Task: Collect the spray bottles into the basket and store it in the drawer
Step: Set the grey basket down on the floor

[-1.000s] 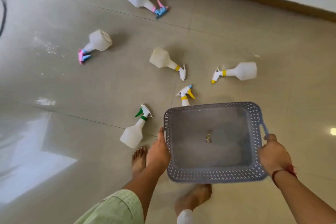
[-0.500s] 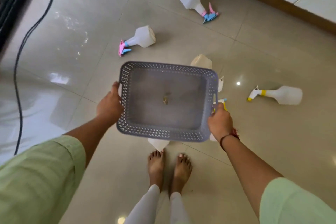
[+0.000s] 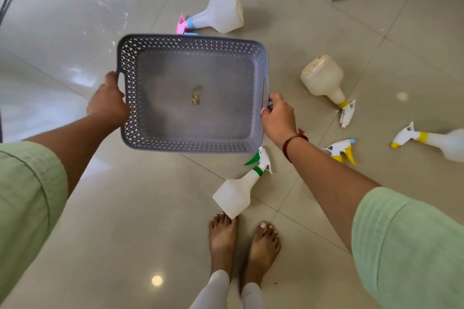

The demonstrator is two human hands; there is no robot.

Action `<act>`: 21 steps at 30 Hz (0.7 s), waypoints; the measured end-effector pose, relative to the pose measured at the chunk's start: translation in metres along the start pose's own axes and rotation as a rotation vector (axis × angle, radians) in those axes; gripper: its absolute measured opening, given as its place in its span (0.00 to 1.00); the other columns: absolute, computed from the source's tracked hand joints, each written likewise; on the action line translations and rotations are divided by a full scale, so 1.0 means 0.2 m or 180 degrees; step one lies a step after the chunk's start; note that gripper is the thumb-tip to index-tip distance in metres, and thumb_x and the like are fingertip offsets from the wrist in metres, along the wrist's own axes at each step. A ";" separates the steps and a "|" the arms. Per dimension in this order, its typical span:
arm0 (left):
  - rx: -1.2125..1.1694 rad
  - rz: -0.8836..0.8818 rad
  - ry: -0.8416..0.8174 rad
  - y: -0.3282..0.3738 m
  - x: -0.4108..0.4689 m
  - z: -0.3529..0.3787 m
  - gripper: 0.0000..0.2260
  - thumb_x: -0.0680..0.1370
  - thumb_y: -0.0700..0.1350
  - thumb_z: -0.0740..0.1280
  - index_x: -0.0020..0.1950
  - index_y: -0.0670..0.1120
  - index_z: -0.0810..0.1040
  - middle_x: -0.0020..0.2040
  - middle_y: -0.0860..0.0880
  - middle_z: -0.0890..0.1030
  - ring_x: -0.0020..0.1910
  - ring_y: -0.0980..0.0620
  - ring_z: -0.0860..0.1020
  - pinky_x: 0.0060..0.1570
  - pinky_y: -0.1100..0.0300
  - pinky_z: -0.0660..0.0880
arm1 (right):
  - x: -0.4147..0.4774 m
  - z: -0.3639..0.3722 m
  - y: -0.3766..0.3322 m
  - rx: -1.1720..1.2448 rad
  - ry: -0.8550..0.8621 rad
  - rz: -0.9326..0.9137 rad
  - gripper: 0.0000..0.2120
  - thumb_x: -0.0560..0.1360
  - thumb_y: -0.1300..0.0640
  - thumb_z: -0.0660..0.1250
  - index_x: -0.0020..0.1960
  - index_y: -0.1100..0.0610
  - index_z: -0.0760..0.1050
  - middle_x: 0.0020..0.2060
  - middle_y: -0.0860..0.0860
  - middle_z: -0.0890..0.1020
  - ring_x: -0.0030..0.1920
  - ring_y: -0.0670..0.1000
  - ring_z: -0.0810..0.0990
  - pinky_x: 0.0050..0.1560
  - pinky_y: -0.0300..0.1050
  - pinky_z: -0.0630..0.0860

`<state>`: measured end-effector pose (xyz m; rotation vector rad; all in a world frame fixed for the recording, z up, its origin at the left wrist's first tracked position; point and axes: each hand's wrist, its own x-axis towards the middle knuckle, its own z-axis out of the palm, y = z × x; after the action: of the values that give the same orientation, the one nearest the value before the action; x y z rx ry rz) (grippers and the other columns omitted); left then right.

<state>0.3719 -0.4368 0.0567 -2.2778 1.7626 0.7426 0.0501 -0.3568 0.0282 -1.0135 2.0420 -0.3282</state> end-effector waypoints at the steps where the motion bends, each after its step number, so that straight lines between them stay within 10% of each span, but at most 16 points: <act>1: -0.0017 -0.0028 -0.0040 -0.01 0.01 0.04 0.31 0.71 0.34 0.65 0.71 0.45 0.58 0.57 0.37 0.77 0.57 0.34 0.75 0.55 0.40 0.73 | 0.03 0.02 0.01 -0.0026 -0.0002 0.0015 0.11 0.78 0.63 0.60 0.60 0.61 0.72 0.51 0.60 0.81 0.50 0.60 0.79 0.45 0.44 0.72; 15: -0.0113 -0.0491 0.0042 0.00 -0.06 0.44 0.31 0.73 0.38 0.63 0.74 0.42 0.54 0.68 0.36 0.65 0.67 0.34 0.65 0.63 0.36 0.68 | 0.07 0.11 0.23 -0.0149 -0.0170 0.0091 0.14 0.79 0.60 0.61 0.64 0.59 0.70 0.53 0.59 0.81 0.52 0.59 0.80 0.54 0.50 0.78; 21: 0.0249 0.0819 0.0395 0.21 -0.50 0.53 0.21 0.73 0.45 0.65 0.65 0.45 0.68 0.61 0.38 0.71 0.60 0.38 0.70 0.57 0.45 0.68 | -0.11 0.02 0.21 -0.0262 0.0112 -0.0193 0.22 0.78 0.54 0.63 0.70 0.57 0.65 0.66 0.58 0.70 0.65 0.59 0.70 0.62 0.50 0.69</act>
<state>0.2856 -0.3185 0.0200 -2.1128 2.1296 0.5704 0.0384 -0.3139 0.0149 -1.1288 2.0738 -0.2973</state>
